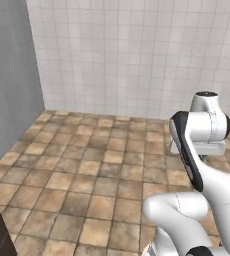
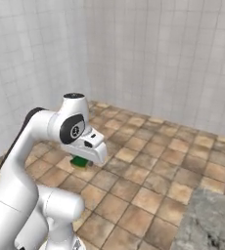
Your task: Place the sponge inside the microwave to prepare for sanitizing.
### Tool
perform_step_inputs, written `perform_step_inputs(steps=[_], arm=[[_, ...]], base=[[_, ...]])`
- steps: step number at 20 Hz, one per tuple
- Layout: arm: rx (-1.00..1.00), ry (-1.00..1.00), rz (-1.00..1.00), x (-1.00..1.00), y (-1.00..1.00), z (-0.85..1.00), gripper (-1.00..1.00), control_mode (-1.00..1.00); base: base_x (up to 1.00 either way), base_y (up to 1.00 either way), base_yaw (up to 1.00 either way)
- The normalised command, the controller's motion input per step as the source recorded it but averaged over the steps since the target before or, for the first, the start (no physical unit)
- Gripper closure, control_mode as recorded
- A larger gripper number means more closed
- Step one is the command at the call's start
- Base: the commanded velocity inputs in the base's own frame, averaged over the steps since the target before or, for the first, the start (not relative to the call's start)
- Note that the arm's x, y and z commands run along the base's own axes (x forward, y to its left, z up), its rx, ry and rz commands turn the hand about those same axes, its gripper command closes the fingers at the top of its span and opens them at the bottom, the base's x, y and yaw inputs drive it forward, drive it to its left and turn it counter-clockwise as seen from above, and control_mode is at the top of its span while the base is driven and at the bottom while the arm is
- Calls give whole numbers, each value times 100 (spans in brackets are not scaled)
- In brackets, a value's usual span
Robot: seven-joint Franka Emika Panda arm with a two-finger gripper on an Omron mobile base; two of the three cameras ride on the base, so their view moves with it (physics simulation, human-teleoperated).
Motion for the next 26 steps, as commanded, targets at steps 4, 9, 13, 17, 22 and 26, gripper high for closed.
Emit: perform_step_inputs(steps=[4,9,13,17,22,26], arm=[[0,0,0,0,0,0,100,100],[0,0,0,0,0,0,100,100],[0,0,0,0,0,0,100,100],[0,0,0,0,0,0,100,100],[0,0,0,0,0,0,100,100],[0,0,0,0,0,0,100,100]], base=[[42,16,71],[47,46,70],[40,47,63],[41,15,61],[12,-16,61],[4,-12,71]])
